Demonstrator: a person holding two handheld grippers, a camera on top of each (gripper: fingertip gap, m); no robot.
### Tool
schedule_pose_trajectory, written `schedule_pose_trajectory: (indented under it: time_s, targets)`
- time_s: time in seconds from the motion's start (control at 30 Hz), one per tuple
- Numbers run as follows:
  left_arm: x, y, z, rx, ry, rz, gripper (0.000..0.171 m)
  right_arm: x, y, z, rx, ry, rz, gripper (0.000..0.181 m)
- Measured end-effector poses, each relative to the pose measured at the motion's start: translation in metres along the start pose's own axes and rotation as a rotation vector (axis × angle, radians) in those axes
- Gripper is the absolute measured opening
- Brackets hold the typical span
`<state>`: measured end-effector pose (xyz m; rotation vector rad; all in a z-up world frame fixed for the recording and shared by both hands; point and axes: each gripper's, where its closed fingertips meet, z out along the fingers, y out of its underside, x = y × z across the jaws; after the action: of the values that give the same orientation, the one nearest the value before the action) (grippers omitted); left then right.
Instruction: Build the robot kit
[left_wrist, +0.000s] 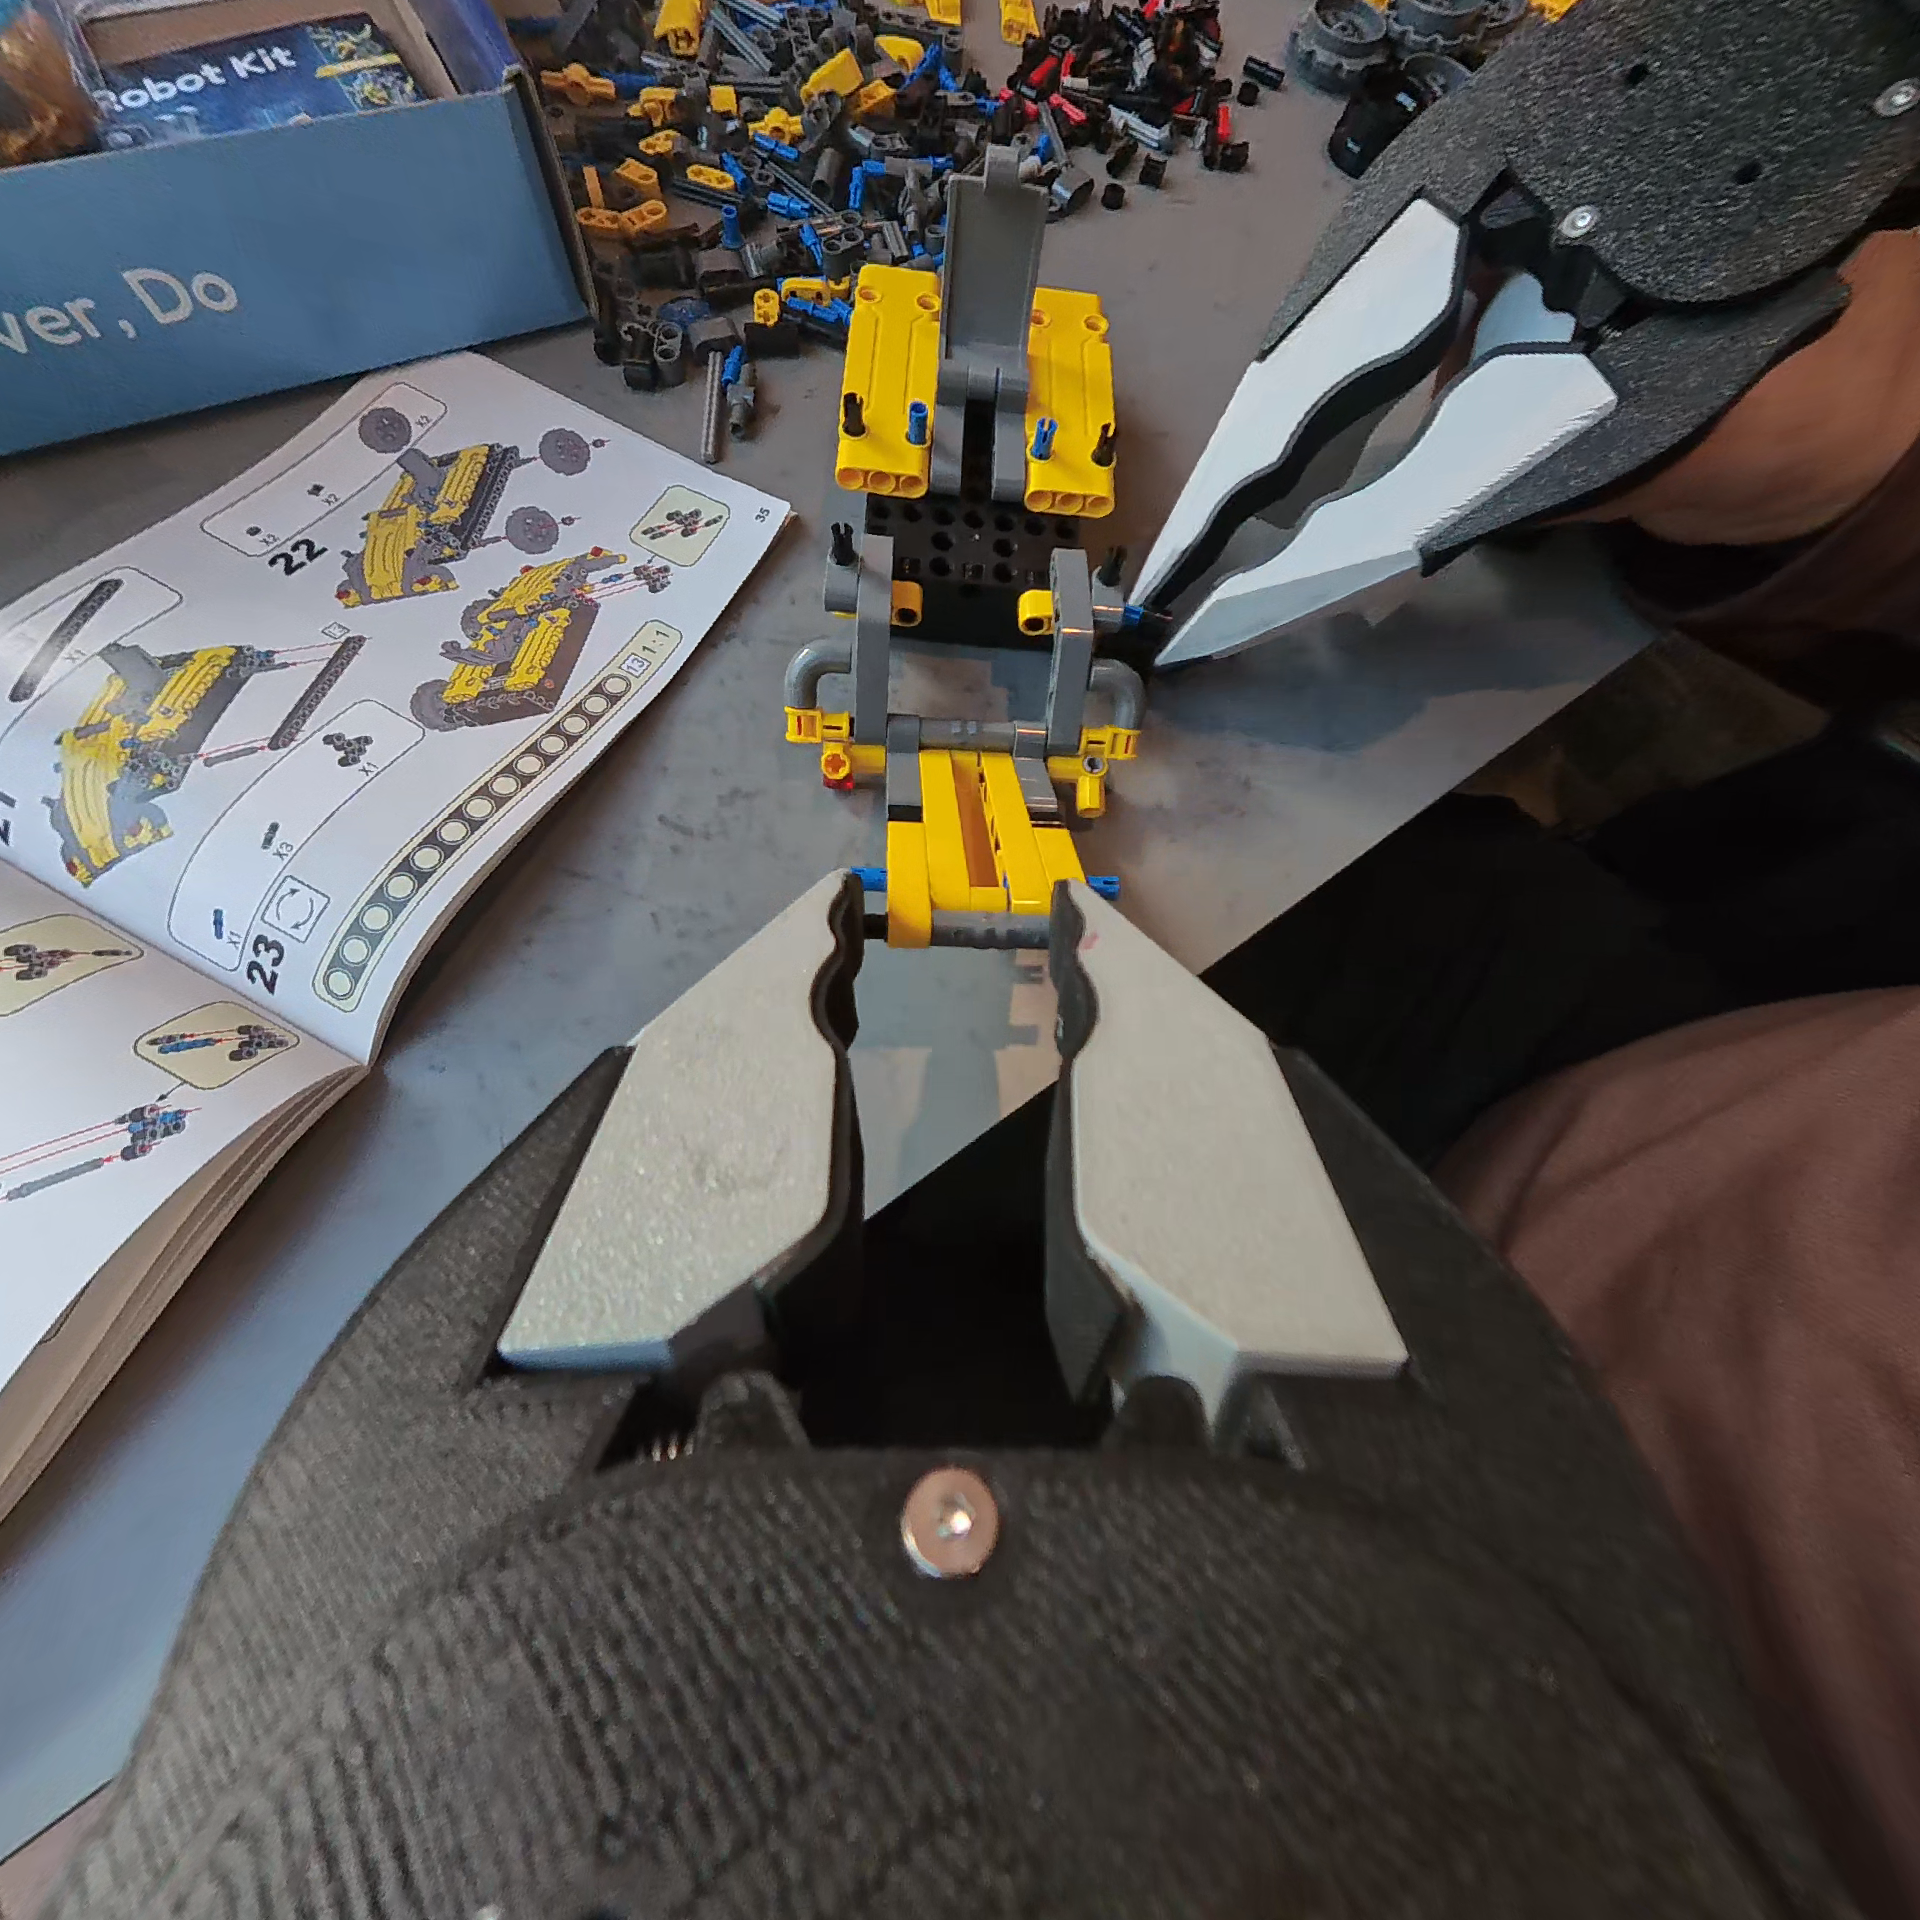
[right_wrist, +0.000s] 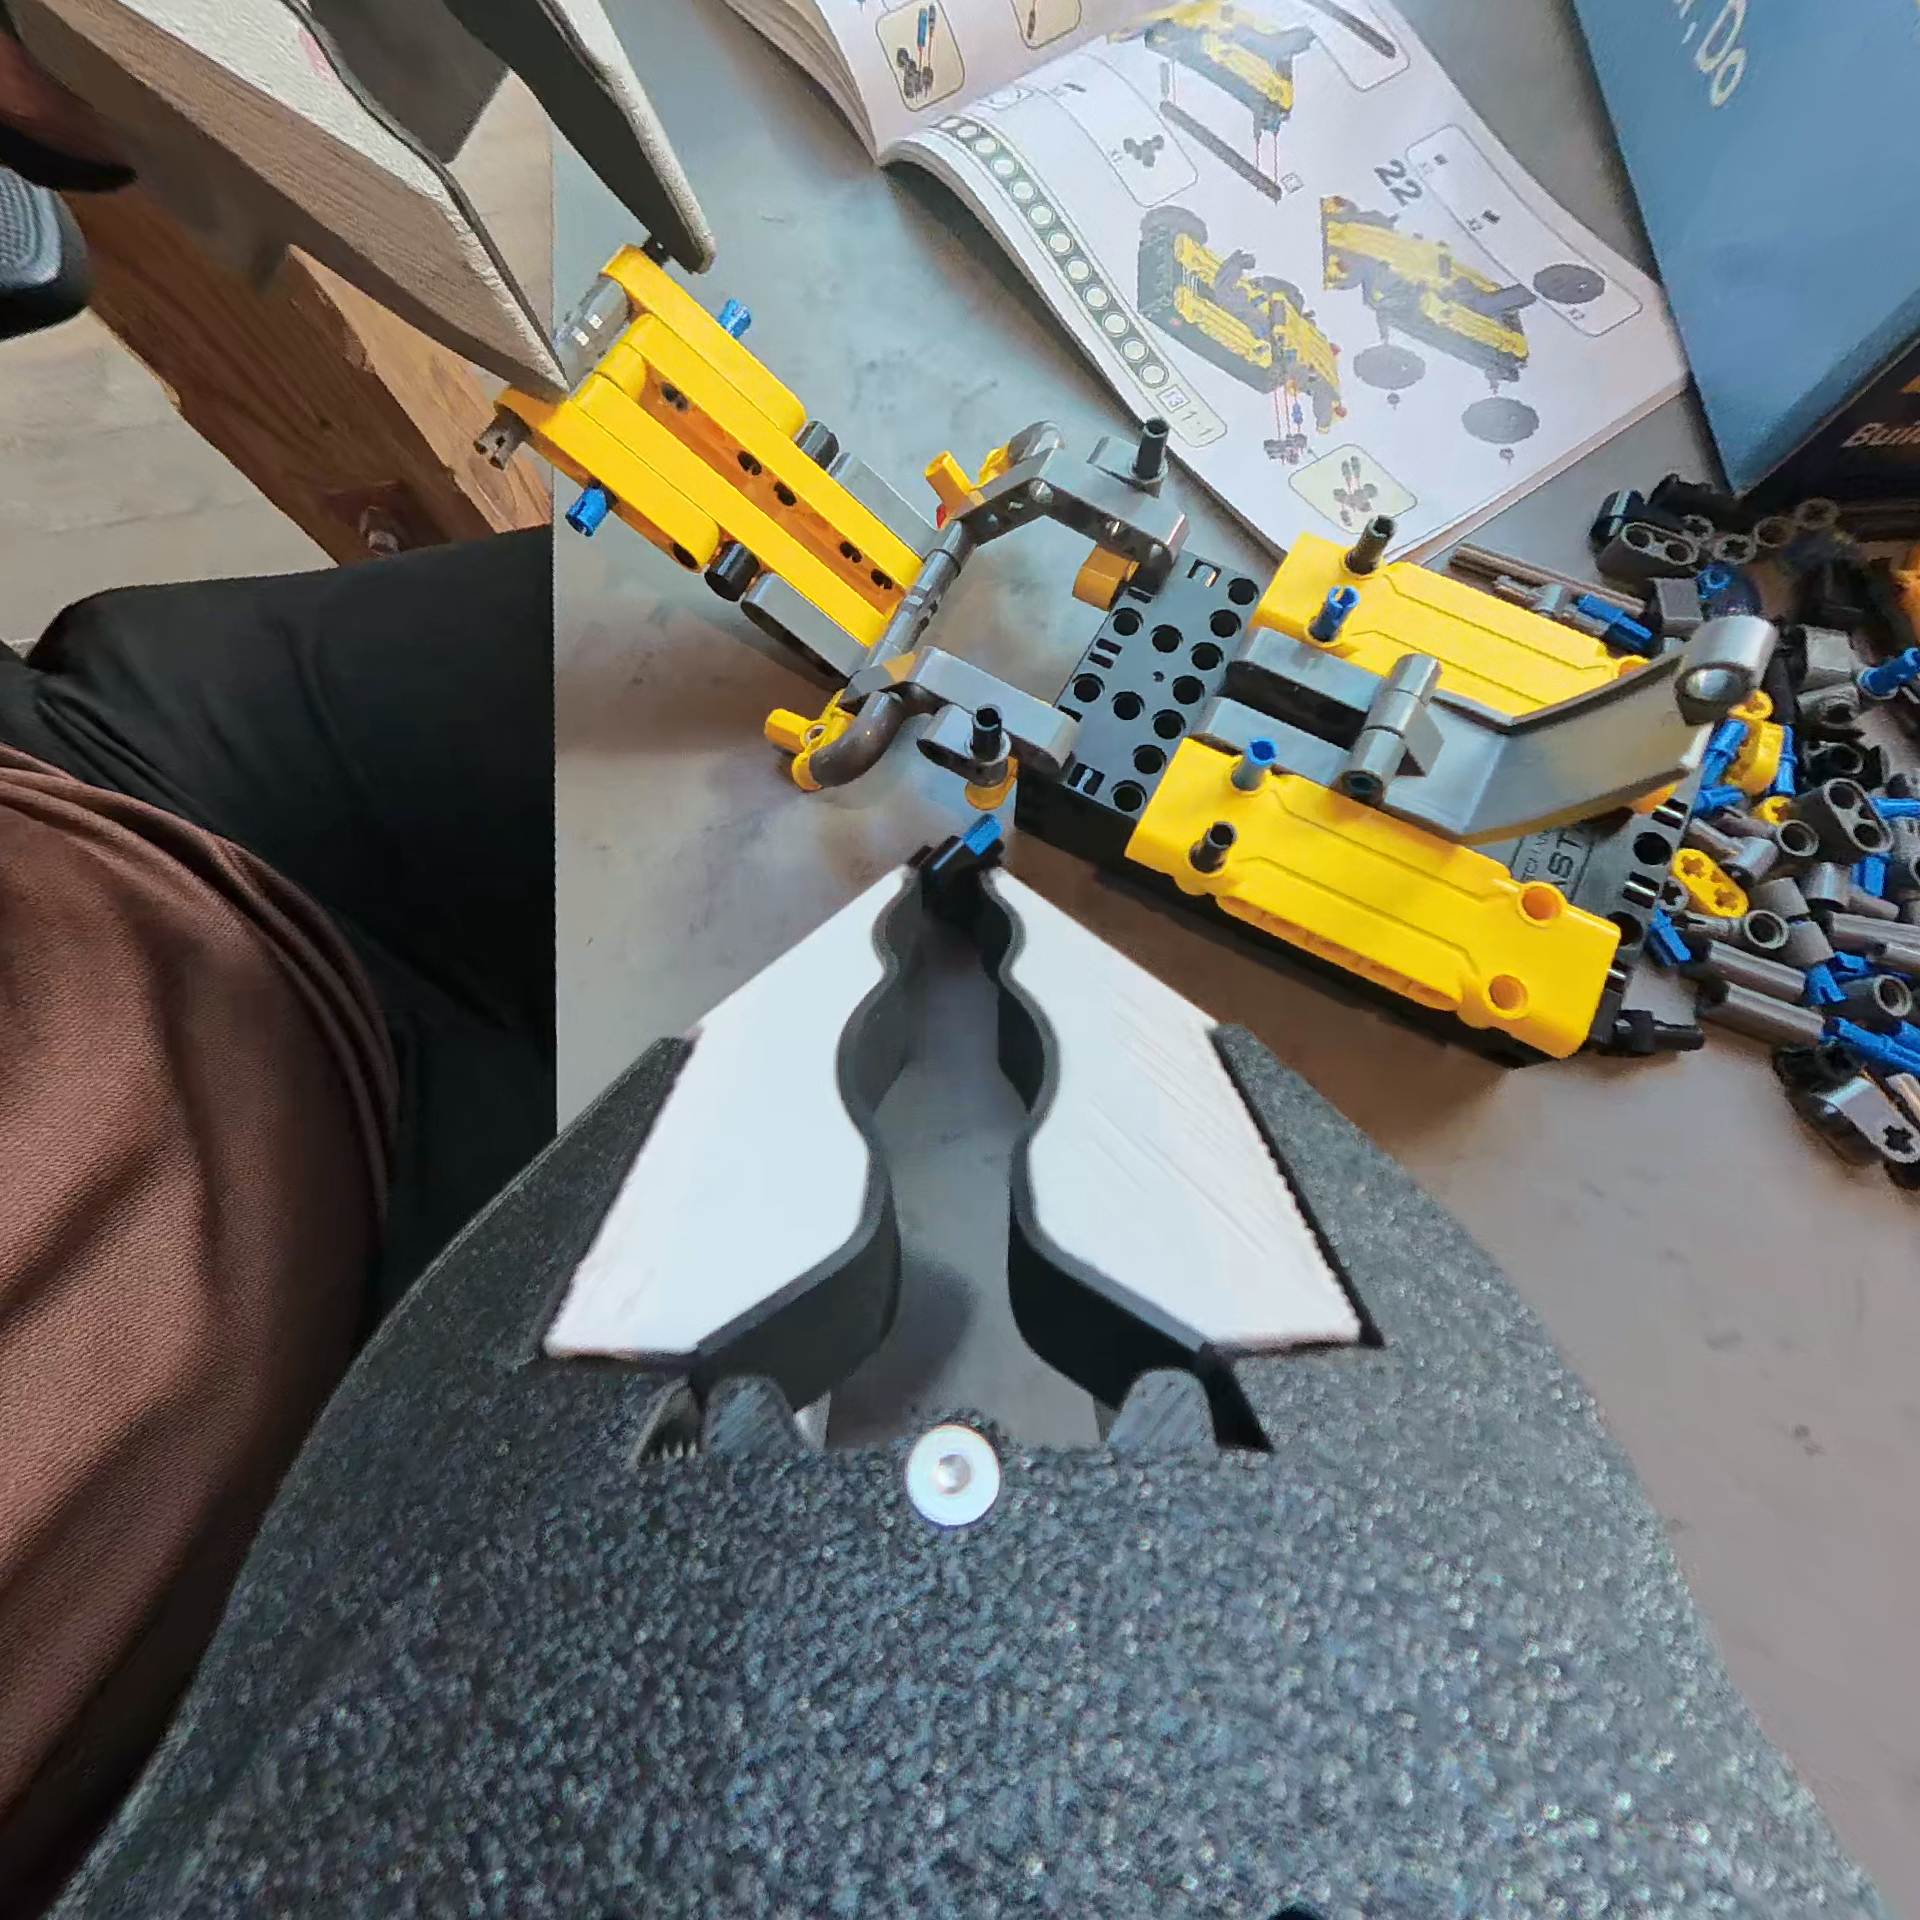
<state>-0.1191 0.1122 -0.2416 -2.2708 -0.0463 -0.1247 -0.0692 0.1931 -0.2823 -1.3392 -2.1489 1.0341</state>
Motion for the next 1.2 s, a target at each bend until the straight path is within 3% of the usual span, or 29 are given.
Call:
schedule_pose_trajectory:
  time_s: [0.2,0.53,0.9,1.2]
  targets:
    - [-0.004,-0.001,-0.005,0.023,0.008,-0.002,0.031,-0.002,0.003,-0.012,0.039,-0.003,0.005,0.006]
    - [-0.001,-0.014,-0.001,0.038,0.027,0.038,0.03,-0.003,0.0,-0.021,0.09,0.012,-0.172,0.006]
    - [0.025,-0.039,0.04,-0.106,0.118,0.203,0.029,0.002,-0.003,-0.026,0.131,-0.062,-0.148,0.006]
    - [0.028,-0.04,0.05,-0.072,0.104,0.187,0.028,-0.008,-0.014,-0.043,0.262,0.005,-0.297,0.006]
